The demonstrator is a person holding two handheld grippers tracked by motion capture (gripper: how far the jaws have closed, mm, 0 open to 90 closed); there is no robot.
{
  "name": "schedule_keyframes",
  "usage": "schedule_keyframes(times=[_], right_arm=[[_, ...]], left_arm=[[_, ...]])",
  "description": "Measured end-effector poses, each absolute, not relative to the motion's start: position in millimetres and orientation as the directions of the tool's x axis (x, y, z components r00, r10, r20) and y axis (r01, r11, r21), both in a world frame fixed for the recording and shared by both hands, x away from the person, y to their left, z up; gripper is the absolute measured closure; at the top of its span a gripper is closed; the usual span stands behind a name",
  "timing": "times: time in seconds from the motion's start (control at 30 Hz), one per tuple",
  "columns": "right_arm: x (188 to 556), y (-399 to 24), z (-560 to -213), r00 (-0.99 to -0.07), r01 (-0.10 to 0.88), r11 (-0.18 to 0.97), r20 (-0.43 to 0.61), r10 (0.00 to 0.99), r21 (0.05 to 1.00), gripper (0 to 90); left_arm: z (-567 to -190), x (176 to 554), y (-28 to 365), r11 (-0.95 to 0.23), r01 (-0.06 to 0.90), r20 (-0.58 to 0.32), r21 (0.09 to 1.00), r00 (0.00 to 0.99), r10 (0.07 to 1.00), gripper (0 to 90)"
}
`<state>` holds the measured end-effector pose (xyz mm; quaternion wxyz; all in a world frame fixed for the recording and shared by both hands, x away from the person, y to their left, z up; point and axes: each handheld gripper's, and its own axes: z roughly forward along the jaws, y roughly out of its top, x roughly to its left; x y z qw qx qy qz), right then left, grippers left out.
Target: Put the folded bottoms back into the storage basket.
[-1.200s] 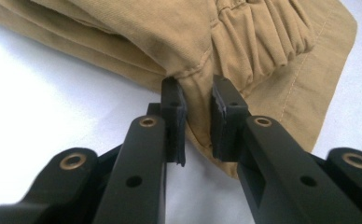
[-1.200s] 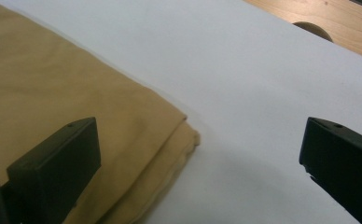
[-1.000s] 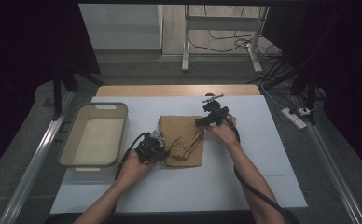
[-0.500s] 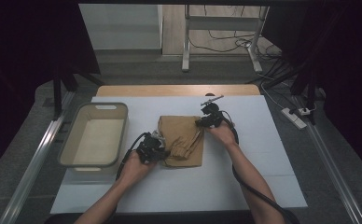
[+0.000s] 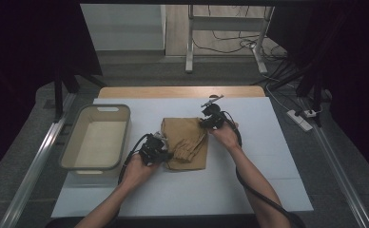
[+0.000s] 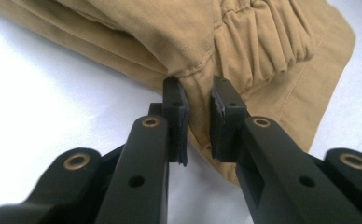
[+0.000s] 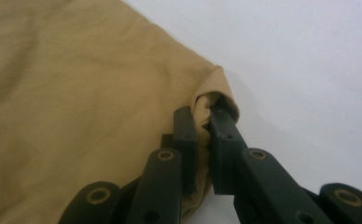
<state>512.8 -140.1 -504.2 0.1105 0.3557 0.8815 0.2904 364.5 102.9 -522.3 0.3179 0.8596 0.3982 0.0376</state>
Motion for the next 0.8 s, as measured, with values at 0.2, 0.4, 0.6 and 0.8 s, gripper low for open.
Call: schedule_keyframes(times=[0.2, 0.4, 0.6, 0.8], right_arm=[[508.6, -141.8, -489.2, -0.737, 0.533, 0.57, 0.013, 0.675, 0.625, 82.8], [502.4, -147.2, -470.1, -0.749, 0.504, 0.554, 0.016, 0.663, 0.663, 82.8], [496.1, -156.3, -450.6, -0.757, 0.484, 0.512, 0.046, 0.651, 0.709, 82.7], [491.7, -154.7, -439.4, -0.776, 0.46, 0.517, 0.043, 0.63, 0.722, 82.7]], left_arm=[[-509.5, 362.7, 104.4, -0.468, 0.645, -0.178, 0.604, 0.681, 0.71, 77.9], [-494.1, 359.2, 107.5, -0.437, 0.636, -0.178, 0.635, 0.672, 0.719, 77.9], [-479.9, 355.0, 110.6, -0.422, 0.637, -0.189, 0.644, 0.668, 0.719, 77.9], [-466.0, 348.0, 116.6, -0.418, 0.624, -0.186, 0.66, 0.675, 0.714, 77.9]])
